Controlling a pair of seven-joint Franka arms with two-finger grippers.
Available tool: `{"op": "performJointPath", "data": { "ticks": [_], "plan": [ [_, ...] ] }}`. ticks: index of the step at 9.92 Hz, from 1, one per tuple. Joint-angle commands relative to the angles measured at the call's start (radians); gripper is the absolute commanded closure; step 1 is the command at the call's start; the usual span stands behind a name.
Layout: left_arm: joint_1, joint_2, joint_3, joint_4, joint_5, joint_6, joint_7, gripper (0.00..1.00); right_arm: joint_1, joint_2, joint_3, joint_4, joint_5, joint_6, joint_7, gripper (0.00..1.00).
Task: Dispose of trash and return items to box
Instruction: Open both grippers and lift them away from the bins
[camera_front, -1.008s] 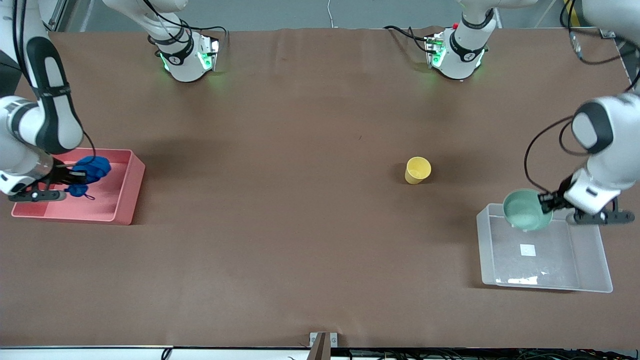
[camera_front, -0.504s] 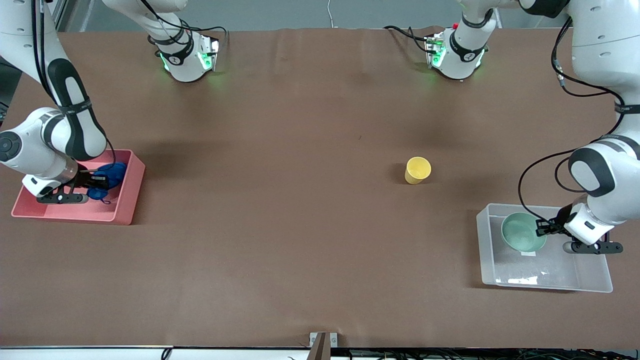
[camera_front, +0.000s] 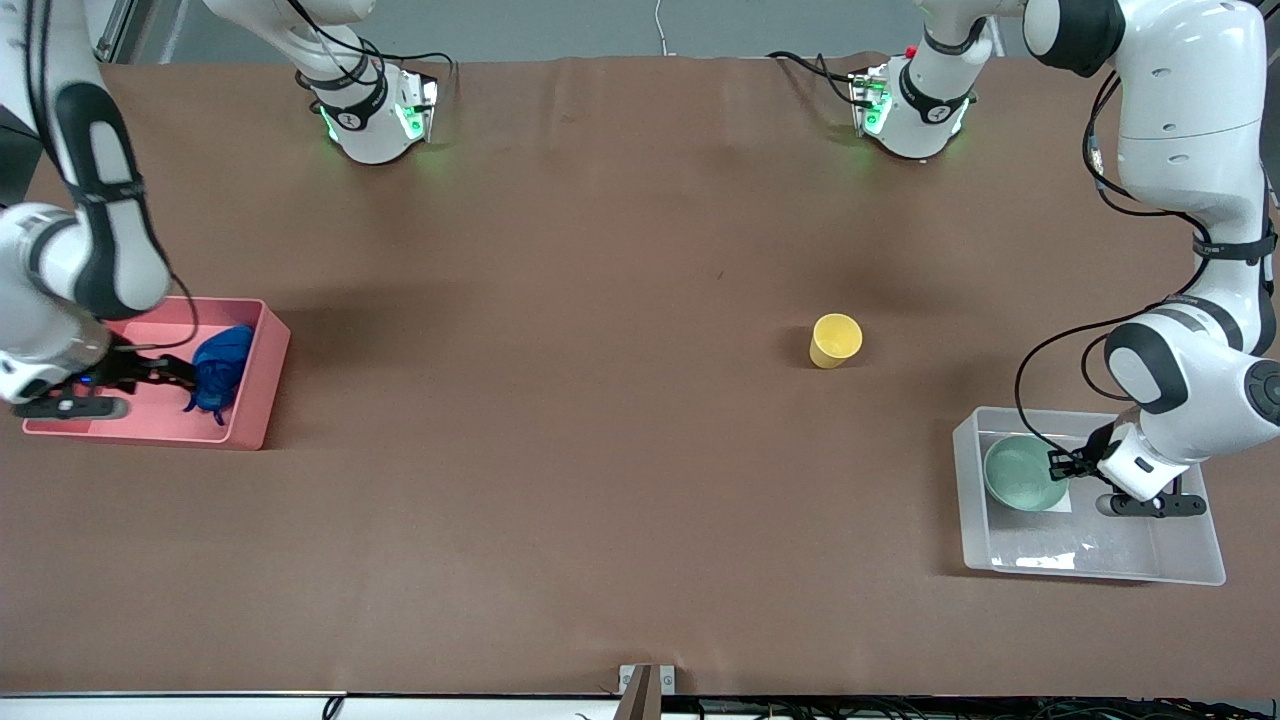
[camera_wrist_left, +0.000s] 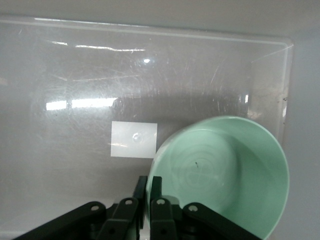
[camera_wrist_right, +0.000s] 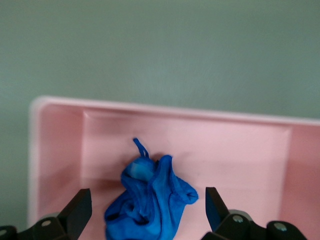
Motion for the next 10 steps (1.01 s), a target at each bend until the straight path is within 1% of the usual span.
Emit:
{"op": "performJointPath", "data": {
  "ticks": [1, 2, 3, 4, 5, 6, 7, 8, 9, 10],
  "plan": [
    [-0.008, 0.017, 0.012, 0.018, -0.016, 0.006, 0.022, 0.01, -0.008, -0.096, 0.001, 0.180, 0.013, -0.275, -0.002, 0.00],
    [-0.002, -0.027, 0.012, 0.014, -0.016, 0.004, 0.011, 0.00, -0.028, -0.095, 0.003, 0.302, 0.010, -0.403, 0.000, 0.00],
    [-0.002, -0.098, 0.014, 0.011, -0.014, -0.011, 0.009, 0.00, -0.053, -0.092, 0.021, 0.414, 0.010, -0.500, 0.017, 0.00],
    [-0.004, -0.176, 0.014, 0.007, -0.004, -0.070, 0.008, 0.00, -0.095, -0.096, 0.082, 0.484, 0.010, -0.566, 0.031, 0.00],
    [-0.008, -0.262, 0.009, -0.005, 0.051, -0.182, -0.027, 0.00, -0.144, -0.116, 0.161, 0.520, 0.001, -0.647, 0.137, 0.00],
    [-0.013, -0.351, -0.018, -0.031, 0.137, -0.261, -0.105, 0.00, -0.162, -0.169, 0.212, 0.523, -0.005, -0.671, 0.272, 0.00],
    [-0.005, -0.455, -0.085, -0.084, 0.238, -0.324, -0.218, 0.00, -0.148, -0.217, 0.233, 0.521, -0.037, -0.712, 0.391, 0.00],
    [-0.002, -0.555, -0.143, -0.171, 0.292, -0.347, -0.307, 0.00, -0.077, -0.257, 0.222, 0.526, -0.095, -0.755, 0.490, 0.00],
    [-0.002, -0.638, -0.193, -0.259, 0.296, -0.347, -0.354, 0.00, -0.059, -0.308, 0.228, 0.517, -0.131, -0.812, 0.574, 0.00],
    [-0.001, -0.698, -0.245, -0.345, 0.296, -0.344, -0.381, 0.00, -0.062, -0.319, 0.231, 0.514, -0.128, -0.826, 0.557, 0.00]
  ]
}}
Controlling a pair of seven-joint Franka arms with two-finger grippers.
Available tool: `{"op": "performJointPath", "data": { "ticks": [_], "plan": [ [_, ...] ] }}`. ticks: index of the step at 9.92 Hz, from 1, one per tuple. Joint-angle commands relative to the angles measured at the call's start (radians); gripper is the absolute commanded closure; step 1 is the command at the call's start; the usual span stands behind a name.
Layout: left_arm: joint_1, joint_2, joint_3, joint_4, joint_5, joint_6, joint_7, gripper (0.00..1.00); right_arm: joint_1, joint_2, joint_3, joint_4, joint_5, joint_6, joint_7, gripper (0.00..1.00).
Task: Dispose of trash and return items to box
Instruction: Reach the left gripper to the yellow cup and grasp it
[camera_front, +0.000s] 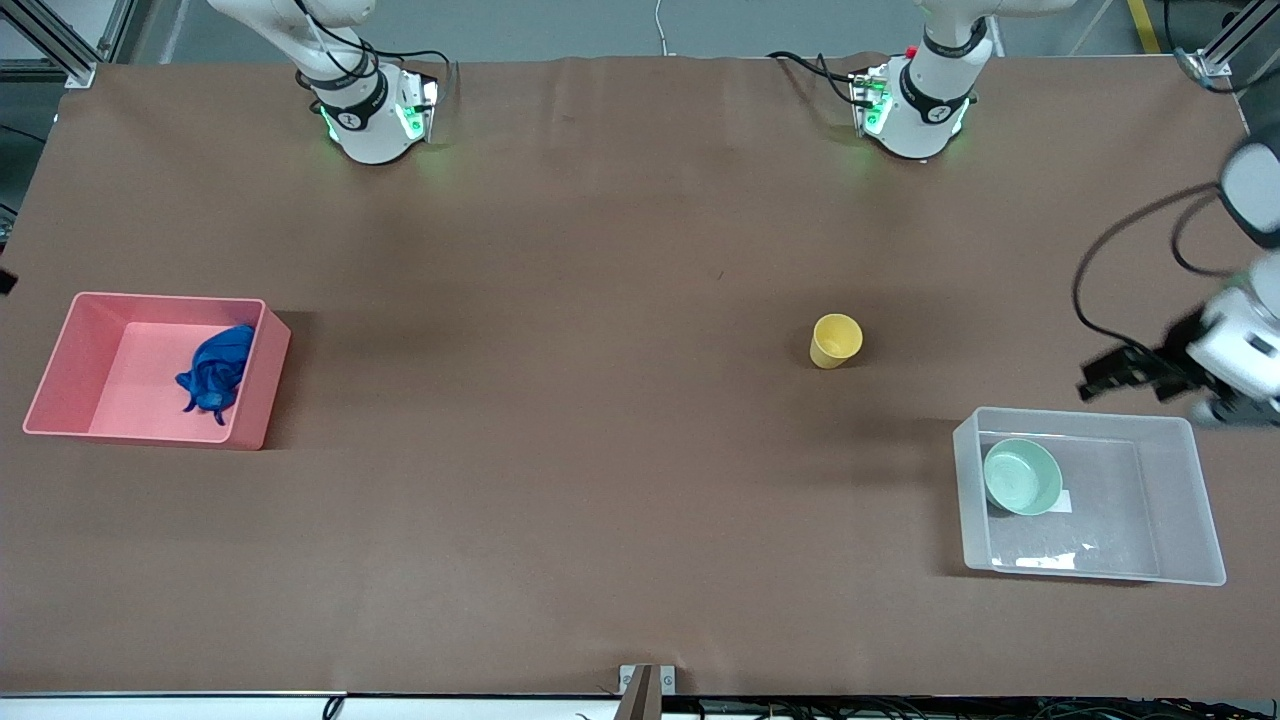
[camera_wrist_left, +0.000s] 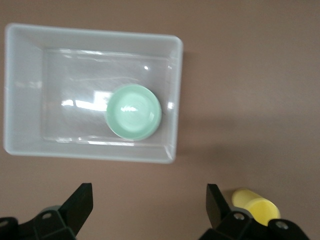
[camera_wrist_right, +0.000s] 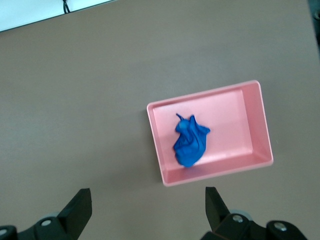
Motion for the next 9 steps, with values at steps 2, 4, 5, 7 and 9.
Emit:
{"op": "performJointPath", "data": {
  "ticks": [2, 4, 5, 7, 9],
  "plan": [
    [0.007, -0.110, -0.139, -0.293, 0.022, 0.065, -0.053, 0.00, -0.012, -0.044, 0.007, -0.042, -0.015, -0.017, -0.051, 0.00],
    [0.007, -0.086, -0.220, -0.460, 0.022, 0.290, -0.091, 0.00, -0.014, -0.039, 0.009, -0.030, -0.024, -0.012, -0.118, 0.00],
    [0.007, -0.029, -0.257, -0.511, 0.022, 0.418, -0.117, 0.00, -0.012, -0.033, 0.009, -0.024, -0.027, -0.012, -0.116, 0.00],
    [0.003, 0.083, -0.299, -0.516, 0.022, 0.494, -0.123, 0.01, -0.012, -0.031, 0.027, -0.013, -0.021, -0.018, -0.071, 0.00],
    [-0.002, 0.161, -0.323, -0.517, 0.023, 0.528, -0.122, 0.04, -0.014, -0.034, 0.062, -0.015, -0.025, -0.021, -0.064, 0.00]
  ]
}}
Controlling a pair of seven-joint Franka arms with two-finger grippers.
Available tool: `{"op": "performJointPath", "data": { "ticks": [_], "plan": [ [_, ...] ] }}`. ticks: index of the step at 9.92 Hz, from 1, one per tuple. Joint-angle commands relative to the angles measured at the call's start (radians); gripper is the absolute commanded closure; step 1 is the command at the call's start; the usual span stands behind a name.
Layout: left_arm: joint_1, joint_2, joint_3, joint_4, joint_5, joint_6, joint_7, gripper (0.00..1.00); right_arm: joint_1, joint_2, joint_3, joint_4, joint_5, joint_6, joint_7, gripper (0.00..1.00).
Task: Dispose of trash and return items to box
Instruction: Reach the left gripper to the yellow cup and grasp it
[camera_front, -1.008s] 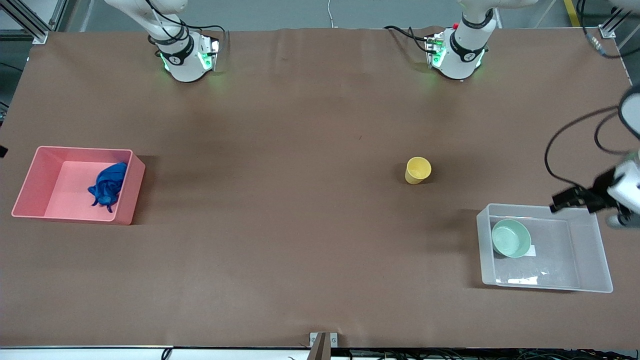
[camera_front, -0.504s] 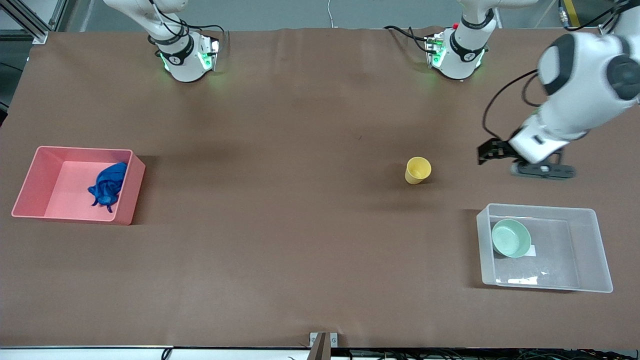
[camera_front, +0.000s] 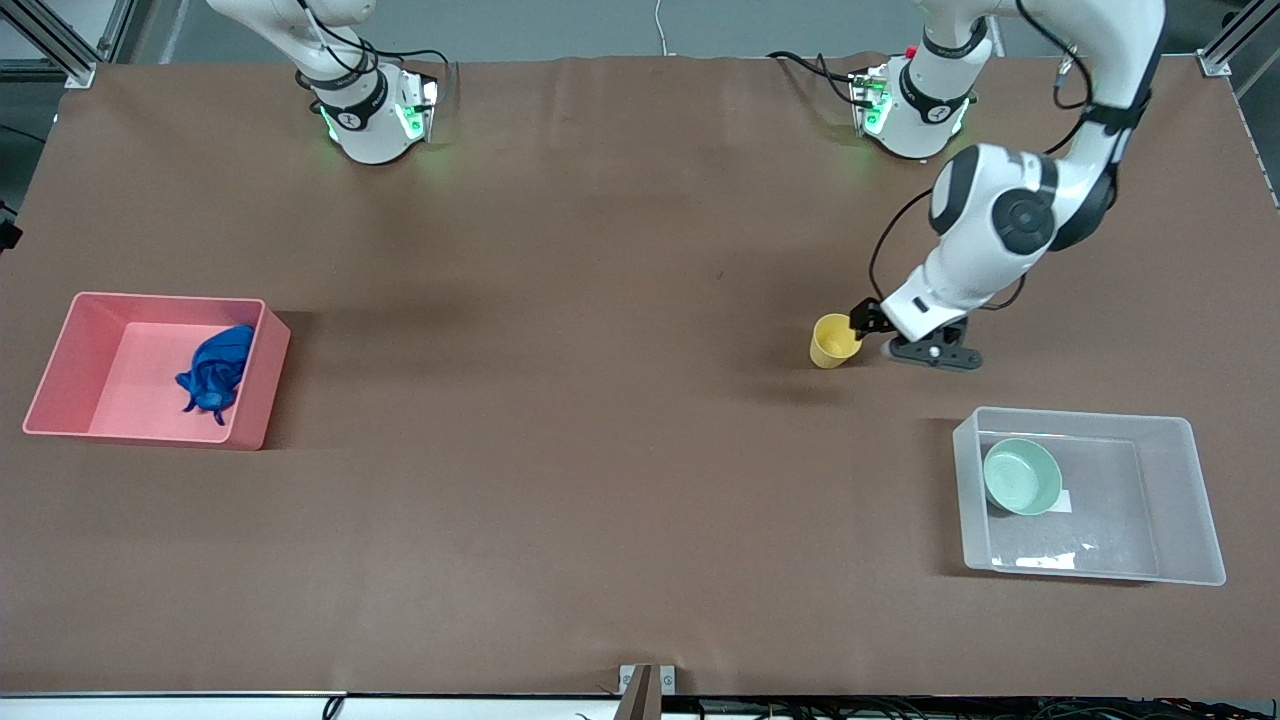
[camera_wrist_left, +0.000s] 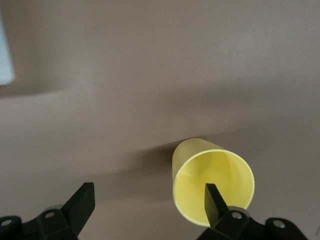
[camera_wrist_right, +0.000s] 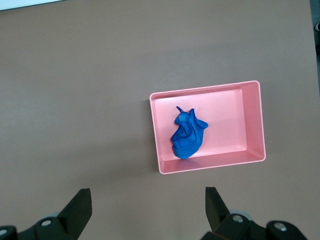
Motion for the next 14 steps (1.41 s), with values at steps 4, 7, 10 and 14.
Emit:
{"op": "performJointPath", "data": {
  "ticks": [4, 7, 10, 14],
  "plan": [
    [0.004, 0.100, -0.024, -0.013, 0.023, 0.021, -0.011, 0.99, -0.010, -0.006, 0.027, 0.000, -0.013, -0.020, 0.023, 0.00],
    [-0.004, 0.095, -0.026, -0.009, 0.021, 0.020, -0.017, 1.00, -0.010, -0.006, 0.027, -0.001, -0.010, -0.020, 0.022, 0.00],
    [0.008, 0.007, -0.017, 0.022, 0.021, -0.082, 0.010, 1.00, -0.010, -0.006, 0.027, -0.003, -0.008, -0.020, 0.018, 0.00],
    [0.016, 0.083, 0.202, 0.441, 0.019, -0.405, 0.195, 1.00, -0.010, -0.006, 0.027, -0.004, -0.008, -0.021, 0.016, 0.00]
  ]
}}
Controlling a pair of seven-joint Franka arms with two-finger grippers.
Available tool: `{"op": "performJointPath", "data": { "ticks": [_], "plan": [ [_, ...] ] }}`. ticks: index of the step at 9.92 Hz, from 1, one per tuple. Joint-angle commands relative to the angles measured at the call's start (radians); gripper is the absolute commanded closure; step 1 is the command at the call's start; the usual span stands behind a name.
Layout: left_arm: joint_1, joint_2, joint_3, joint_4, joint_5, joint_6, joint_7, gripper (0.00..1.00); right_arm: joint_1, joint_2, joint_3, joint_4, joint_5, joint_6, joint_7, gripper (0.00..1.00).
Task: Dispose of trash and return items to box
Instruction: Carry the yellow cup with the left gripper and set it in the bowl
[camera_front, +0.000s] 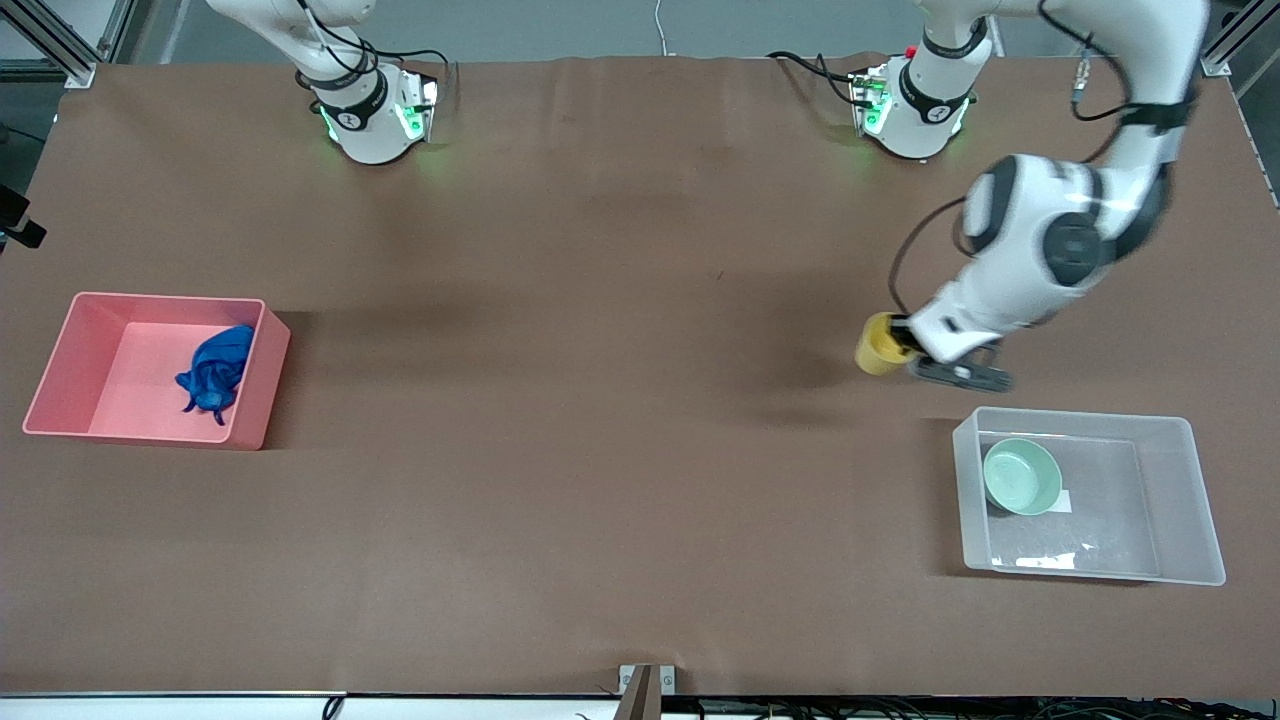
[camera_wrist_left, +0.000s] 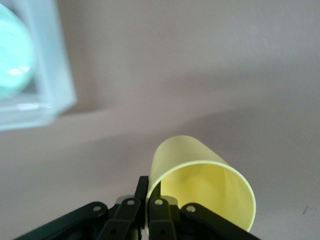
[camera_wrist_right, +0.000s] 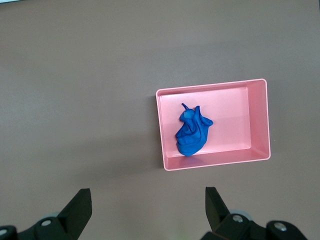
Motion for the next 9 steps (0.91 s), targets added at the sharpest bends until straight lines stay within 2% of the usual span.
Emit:
{"op": "performJointPath", "data": {
  "ticks": [1, 4, 5, 7, 9],
  "plan": [
    [0.004, 0.168, 0.131, 0.250, 0.016, -0.059, 0.095, 1.00, -0.010, -0.006, 0.011, -0.004, -0.008, -0.006, 0.010, 0.00],
    [0.005, 0.429, 0.280, 0.568, -0.025, -0.059, 0.126, 1.00, -0.010, -0.006, 0.010, -0.005, -0.006, -0.007, 0.010, 0.00],
    [0.012, 0.494, 0.306, 0.611, -0.064, -0.059, 0.172, 1.00, -0.010, -0.006, 0.011, -0.005, -0.006, -0.007, 0.010, 0.00],
    [0.024, 0.545, 0.316, 0.609, -0.134, -0.047, 0.240, 1.00, -0.011, -0.006, 0.010, -0.005, -0.006, -0.007, 0.010, 0.00],
    [0.022, 0.546, 0.316, 0.593, -0.161, -0.048, 0.242, 0.99, -0.011, -0.006, 0.010, -0.005, -0.006, -0.007, 0.008, 0.00]
  ]
}}
